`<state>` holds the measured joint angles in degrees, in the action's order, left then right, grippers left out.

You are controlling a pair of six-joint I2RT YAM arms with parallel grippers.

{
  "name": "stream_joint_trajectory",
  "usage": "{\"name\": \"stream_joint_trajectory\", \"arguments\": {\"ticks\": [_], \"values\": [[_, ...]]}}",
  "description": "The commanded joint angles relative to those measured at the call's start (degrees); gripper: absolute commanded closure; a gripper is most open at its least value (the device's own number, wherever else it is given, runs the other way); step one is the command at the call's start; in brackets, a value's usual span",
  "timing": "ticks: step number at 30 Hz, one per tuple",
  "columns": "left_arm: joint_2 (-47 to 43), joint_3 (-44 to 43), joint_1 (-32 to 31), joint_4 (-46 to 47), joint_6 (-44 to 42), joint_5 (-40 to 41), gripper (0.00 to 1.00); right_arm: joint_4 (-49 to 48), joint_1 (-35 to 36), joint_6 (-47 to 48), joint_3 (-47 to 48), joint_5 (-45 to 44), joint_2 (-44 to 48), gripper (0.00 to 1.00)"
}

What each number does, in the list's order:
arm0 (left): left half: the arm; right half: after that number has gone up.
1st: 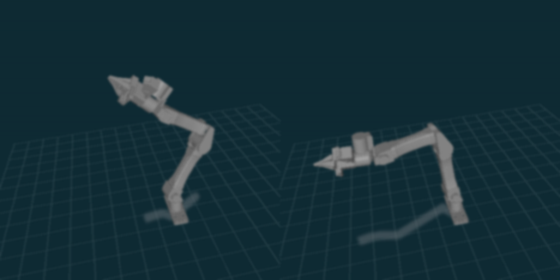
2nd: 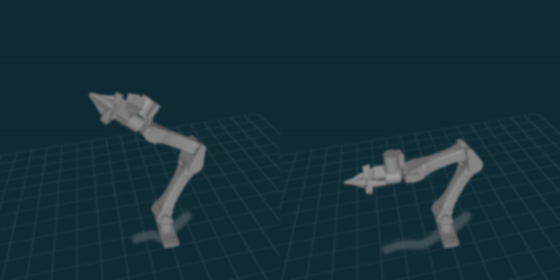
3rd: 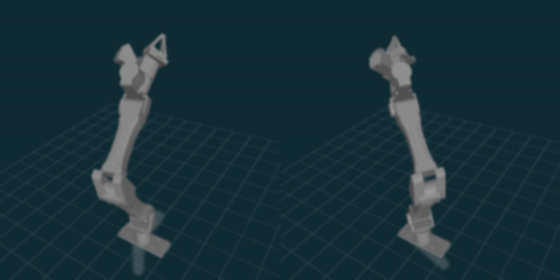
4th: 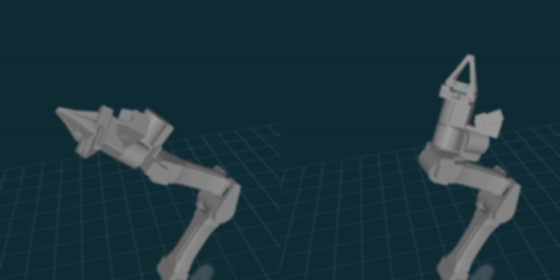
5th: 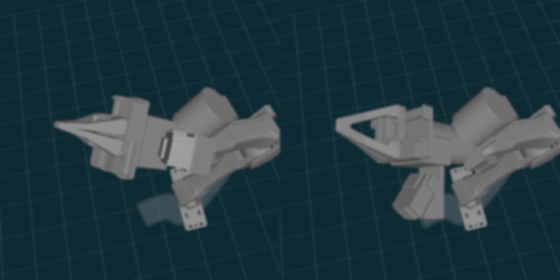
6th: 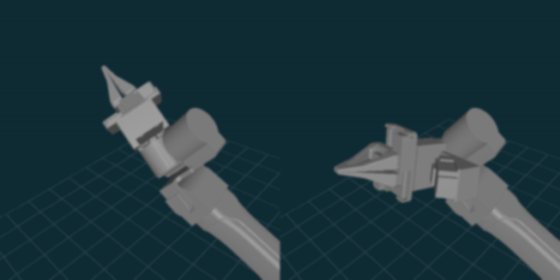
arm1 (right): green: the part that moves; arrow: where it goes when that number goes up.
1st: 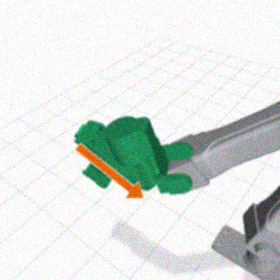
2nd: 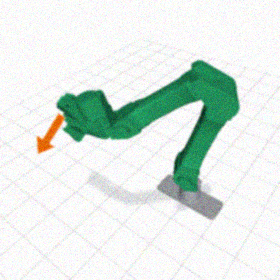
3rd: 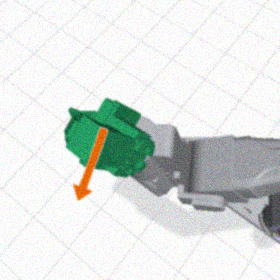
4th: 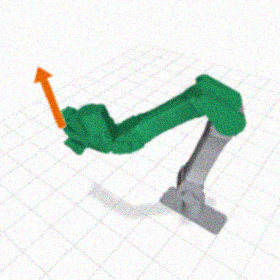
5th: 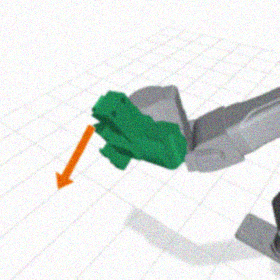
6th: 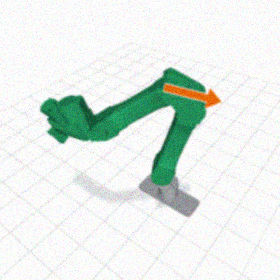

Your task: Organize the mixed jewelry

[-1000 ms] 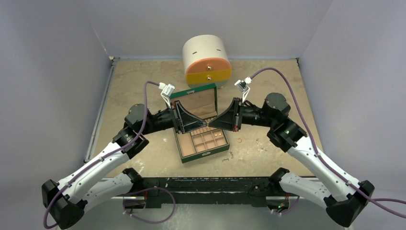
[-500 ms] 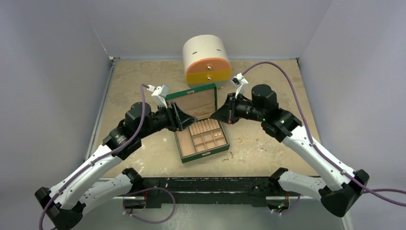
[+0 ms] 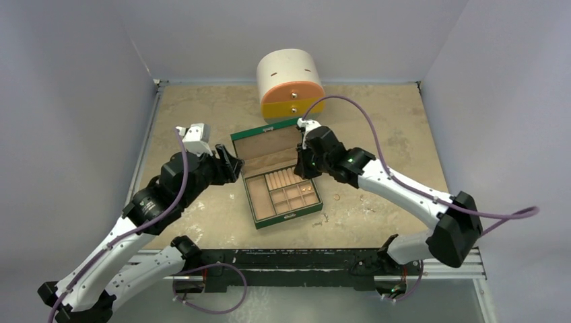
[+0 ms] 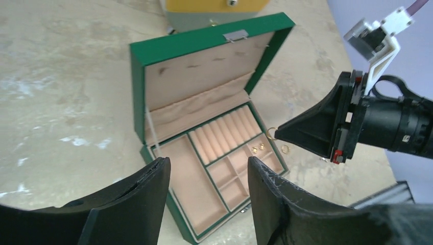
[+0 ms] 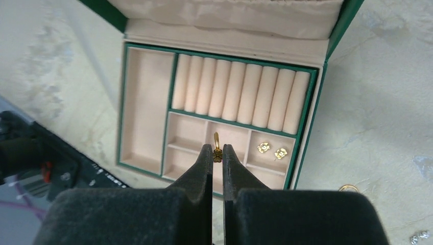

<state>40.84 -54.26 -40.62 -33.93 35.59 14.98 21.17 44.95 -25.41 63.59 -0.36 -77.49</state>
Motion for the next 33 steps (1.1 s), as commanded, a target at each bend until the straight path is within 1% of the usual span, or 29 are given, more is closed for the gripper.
{"name": "stream_joint_trajectory", "arguments": {"ticks": [1, 4, 6, 10, 22, 33], "values": [[-2.22, -0.32, 0.15, -1.23, -3.18, 7.78, 0.40, -1.56, 1.16, 0.10, 1.62, -8.05, -3.30, 1.00], [-2.69, 0.84, 0.12, -1.09, -3.15, 9.92, 0.35, -2.73, 1.28, -1.06, 1.27, -9.04, -5.90, 1.00], [-2.93, 1.63, 0.11, -1.01, -3.24, 11.03, 0.34, -3.39, 1.28, -1.78, 1.27, -9.53, -7.30, 1.00], [-3.46, 4.52, 0.12, 0.40, -3.47, 12.67, 0.33, -4.87, 1.28, -2.87, 0.90, -9.66, -9.43, 1.00], [-1.87, 4.43, 0.10, 0.13, -3.51, 12.87, 0.33, -8.23, 1.28, -5.81, 0.13, -8.25, -14.21, 1.00], [-1.60, 4.46, 0.15, 0.15, -3.56, 13.14, 0.33, -9.79, 1.28, -6.28, 0.27, -7.88, -19.04, 1.00]]}}
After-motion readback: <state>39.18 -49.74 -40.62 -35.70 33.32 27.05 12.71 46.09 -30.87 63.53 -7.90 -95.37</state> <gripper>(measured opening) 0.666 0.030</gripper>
